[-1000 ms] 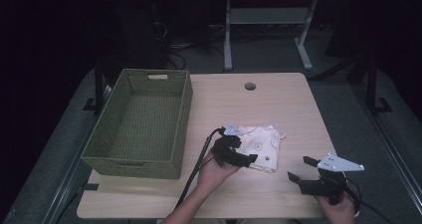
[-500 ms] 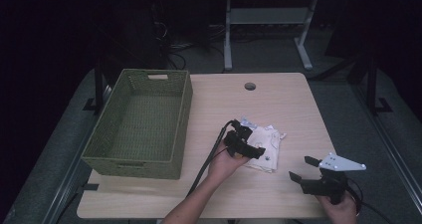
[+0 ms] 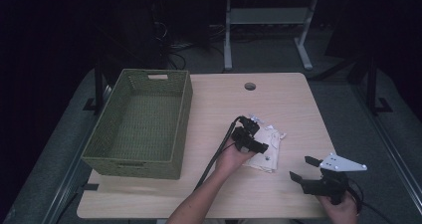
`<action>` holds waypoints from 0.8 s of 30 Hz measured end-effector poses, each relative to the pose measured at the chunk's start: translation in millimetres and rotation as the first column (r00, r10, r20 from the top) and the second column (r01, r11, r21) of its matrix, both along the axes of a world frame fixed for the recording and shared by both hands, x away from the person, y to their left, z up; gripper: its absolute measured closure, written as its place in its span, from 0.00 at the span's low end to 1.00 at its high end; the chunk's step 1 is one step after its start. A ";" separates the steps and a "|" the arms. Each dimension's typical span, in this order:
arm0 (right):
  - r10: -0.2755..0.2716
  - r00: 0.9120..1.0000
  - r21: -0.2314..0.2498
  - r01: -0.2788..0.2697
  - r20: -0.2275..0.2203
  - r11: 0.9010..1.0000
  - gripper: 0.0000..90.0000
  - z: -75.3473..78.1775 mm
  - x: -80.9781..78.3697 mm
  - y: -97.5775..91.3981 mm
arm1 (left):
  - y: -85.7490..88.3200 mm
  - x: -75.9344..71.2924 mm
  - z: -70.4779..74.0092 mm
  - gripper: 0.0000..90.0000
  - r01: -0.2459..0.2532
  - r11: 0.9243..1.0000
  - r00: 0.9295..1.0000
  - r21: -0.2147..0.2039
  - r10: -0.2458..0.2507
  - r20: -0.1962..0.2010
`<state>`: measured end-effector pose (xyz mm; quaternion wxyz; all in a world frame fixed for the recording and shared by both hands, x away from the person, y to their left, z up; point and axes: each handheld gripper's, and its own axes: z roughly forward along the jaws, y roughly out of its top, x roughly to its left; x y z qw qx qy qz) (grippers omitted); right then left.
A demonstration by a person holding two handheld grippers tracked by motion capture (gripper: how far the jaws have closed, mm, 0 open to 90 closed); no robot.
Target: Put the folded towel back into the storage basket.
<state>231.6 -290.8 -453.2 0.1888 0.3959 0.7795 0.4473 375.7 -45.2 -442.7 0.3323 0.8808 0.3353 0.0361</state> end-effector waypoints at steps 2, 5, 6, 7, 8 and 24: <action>-0.005 1.000 -0.004 0.005 0.004 1.000 0.21 0.6 -0.6 0.2 | -2.2 0.7 -3.4 0.35 0.001 0.999 1.000 0.054 -0.001 0.003; -0.004 1.000 -0.005 0.004 0.007 1.000 0.21 1.3 0.2 1.0 | -2.7 2.7 -8.3 0.36 0.004 0.997 1.000 0.078 -0.003 -0.018; -0.003 1.000 -0.007 0.003 0.006 1.000 0.21 1.4 0.3 1.5 | -2.7 3.1 -9.5 0.37 0.001 0.997 1.000 0.083 0.001 -0.022; 0.002 1.000 -0.009 -0.002 0.007 1.000 0.21 1.4 0.5 2.1 | -2.7 3.3 -9.5 0.38 -0.002 0.996 1.000 0.086 0.004 -0.020; 0.004 1.000 -0.011 -0.004 0.009 1.000 0.21 1.4 0.4 2.6 | -2.4 3.9 -9.4 0.39 -0.005 0.996 1.000 0.084 0.007 -0.023; 0.007 1.000 -0.020 -0.007 0.017 1.000 0.22 2.3 -2.9 5.1 | -3.1 -4.2 -10.6 0.57 -0.022 0.987 0.998 0.160 0.010 0.070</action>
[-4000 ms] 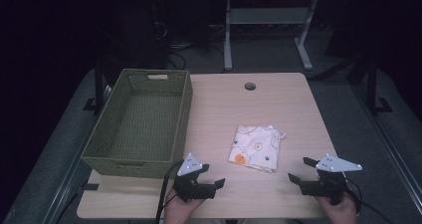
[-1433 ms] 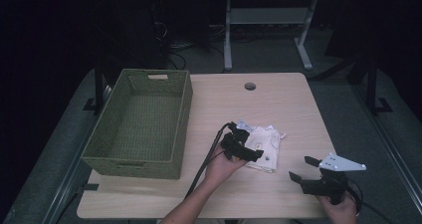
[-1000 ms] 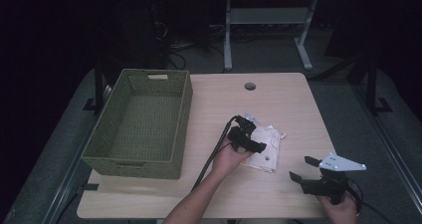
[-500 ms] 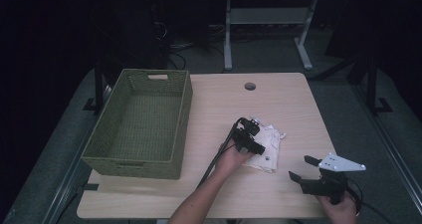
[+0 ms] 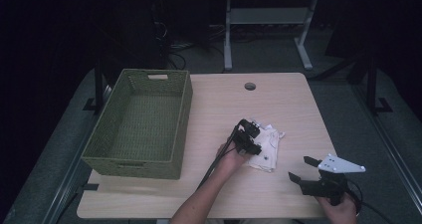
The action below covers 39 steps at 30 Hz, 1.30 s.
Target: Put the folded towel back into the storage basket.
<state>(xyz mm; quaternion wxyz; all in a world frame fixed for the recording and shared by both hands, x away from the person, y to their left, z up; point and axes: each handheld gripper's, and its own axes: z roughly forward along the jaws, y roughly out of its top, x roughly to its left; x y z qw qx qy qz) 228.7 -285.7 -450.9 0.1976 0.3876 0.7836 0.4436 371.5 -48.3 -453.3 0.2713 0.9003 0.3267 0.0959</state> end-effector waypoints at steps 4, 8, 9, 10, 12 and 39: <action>0.001 1.000 0.001 -0.001 -0.001 1.000 0.22 -0.2 0.6 -0.2 | 4.1 -1.7 0.4 0.63 0.000 1.000 1.000 0.005 0.000 0.009; 0.003 1.000 -0.003 -0.003 0.001 1.000 0.22 -0.1 -0.2 0.9 | 11.1 -1.8 1.0 0.70 -0.006 1.000 1.000 0.004 0.006 0.007; 0.003 1.000 -0.006 -0.003 0.000 1.000 0.22 0.0 -0.3 1.3 | 12.3 -1.8 1.3 0.72 -0.007 1.000 1.000 0.008 0.007 0.007; 0.002 1.000 -0.008 -0.002 -0.001 1.000 0.22 0.0 -0.3 1.6 | 13.2 -1.8 1.4 0.73 -0.007 1.000 1.000 0.010 0.007 0.008; 0.005 1.000 -0.004 -0.005 0.000 1.000 0.22 -0.2 0.0 1.9 | 14.4 -1.6 1.9 0.77 -0.002 1.000 1.000 0.016 0.002 0.005; 0.002 1.000 -0.007 -0.002 0.003 1.000 0.22 -0.4 -0.7 2.2 | 59.2 7.4 19.8 0.92 -0.070 0.958 0.991 -0.276 0.035 -0.132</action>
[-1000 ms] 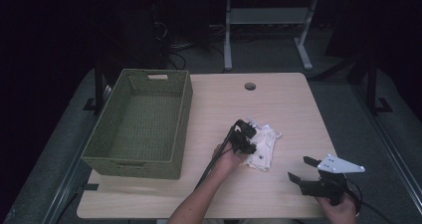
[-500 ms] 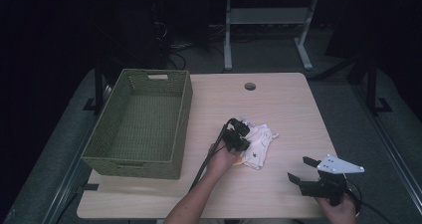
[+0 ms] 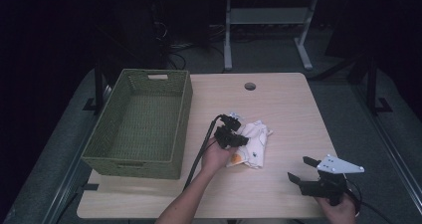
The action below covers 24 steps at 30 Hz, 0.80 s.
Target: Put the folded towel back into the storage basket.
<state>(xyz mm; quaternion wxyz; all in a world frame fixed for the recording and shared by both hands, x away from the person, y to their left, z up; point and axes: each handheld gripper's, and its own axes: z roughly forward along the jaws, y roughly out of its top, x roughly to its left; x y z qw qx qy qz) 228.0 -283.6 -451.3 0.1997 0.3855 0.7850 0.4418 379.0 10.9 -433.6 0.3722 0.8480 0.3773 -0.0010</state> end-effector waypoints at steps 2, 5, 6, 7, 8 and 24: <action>-0.001 1.000 -0.001 0.001 0.003 1.000 0.22 -0.1 -0.3 -0.3 | 5.5 -0.7 5.2 0.92 0.001 0.999 1.000 -0.039 -0.002 -0.014; -0.003 1.000 -0.003 0.003 0.000 1.000 0.22 -0.3 -0.5 0.5 | 10.6 -2.8 12.8 0.92 0.007 0.998 1.000 -0.068 -0.008 -0.018; -0.001 1.000 -0.005 0.001 0.001 1.000 0.22 -0.5 -0.1 0.5 | 12.1 -3.7 15.0 0.92 0.008 0.997 1.000 -0.076 -0.009 -0.014; -0.002 1.000 -0.003 0.002 0.001 1.000 0.22 -0.5 0.2 0.2 | 13.3 -4.3 17.2 0.92 0.011 0.996 1.000 -0.089 -0.012 -0.017; -0.006 1.000 -0.001 0.006 0.001 1.000 0.22 -0.5 0.5 -0.3 | 14.6 -4.8 19.5 0.92 0.014 0.995 1.000 -0.096 -0.016 -0.022; -0.024 1.000 -0.005 0.024 -0.009 1.000 0.22 -2.0 2.4 -2.1 | 35.9 -11.7 39.0 0.92 0.031 0.981 0.999 -0.192 -0.038 -0.035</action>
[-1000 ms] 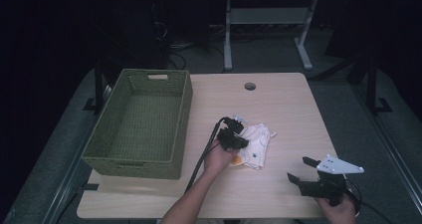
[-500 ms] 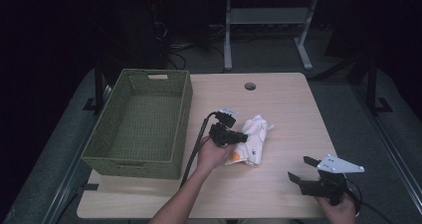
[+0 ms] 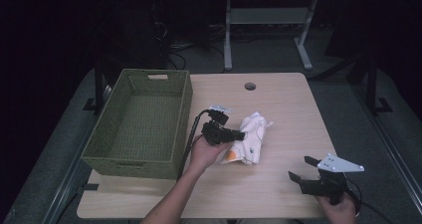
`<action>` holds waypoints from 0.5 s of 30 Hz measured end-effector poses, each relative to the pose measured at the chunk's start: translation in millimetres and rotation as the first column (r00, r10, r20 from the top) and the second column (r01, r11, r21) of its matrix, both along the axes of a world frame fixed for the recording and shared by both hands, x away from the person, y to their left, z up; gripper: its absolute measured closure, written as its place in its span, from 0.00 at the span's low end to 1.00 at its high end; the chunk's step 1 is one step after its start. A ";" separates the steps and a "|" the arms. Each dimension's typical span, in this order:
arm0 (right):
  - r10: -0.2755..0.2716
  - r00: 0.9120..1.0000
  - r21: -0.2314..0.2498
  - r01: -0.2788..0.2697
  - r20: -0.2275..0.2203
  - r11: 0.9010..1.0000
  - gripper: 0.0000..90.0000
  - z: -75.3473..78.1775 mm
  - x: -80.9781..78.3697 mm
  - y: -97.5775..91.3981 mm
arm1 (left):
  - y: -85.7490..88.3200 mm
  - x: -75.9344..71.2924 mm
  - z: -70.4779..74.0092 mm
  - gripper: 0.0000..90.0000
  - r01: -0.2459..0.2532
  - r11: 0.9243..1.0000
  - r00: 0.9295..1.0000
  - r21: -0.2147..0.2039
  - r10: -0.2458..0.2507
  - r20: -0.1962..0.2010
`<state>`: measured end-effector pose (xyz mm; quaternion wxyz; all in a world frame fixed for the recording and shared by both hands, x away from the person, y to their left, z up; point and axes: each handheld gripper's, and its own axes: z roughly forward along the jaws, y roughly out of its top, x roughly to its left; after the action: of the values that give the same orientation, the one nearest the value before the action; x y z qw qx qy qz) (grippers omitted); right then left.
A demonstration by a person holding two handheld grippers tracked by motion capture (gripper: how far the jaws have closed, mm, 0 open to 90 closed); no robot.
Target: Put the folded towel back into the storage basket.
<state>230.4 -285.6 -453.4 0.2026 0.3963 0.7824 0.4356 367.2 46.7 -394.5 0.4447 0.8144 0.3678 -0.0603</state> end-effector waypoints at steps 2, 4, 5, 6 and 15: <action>-0.002 1.000 -0.001 0.002 0.004 1.000 0.22 0.1 -1.1 0.5 | 2.3 -2.0 3.2 0.92 0.006 1.000 1.000 -0.011 -0.006 0.002; -0.004 1.000 0.000 0.004 0.004 1.000 0.22 0.3 -1.3 0.6 | 3.4 -3.6 5.1 0.92 0.015 1.000 1.000 -0.014 -0.015 0.003; -0.004 1.000 0.001 0.004 0.004 1.000 0.22 0.2 -1.1 0.5 | 3.9 -4.4 6.1 0.92 0.016 1.000 1.000 -0.016 -0.016 0.001; -0.004 1.000 0.000 0.004 0.003 1.000 0.22 0.2 -0.8 0.4 | 4.7 -5.0 6.9 0.92 0.019 1.000 1.000 -0.017 -0.019 0.002; -0.003 1.000 -0.004 0.003 0.004 1.000 0.22 0.1 -0.9 1.0 | 12.1 -6.8 11.4 0.92 0.022 0.999 1.000 -0.044 -0.022 -0.010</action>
<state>229.4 -284.6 -453.2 0.2055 0.3964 0.7821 0.4347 360.4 58.8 -383.1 0.4598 0.8083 0.3596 -0.0774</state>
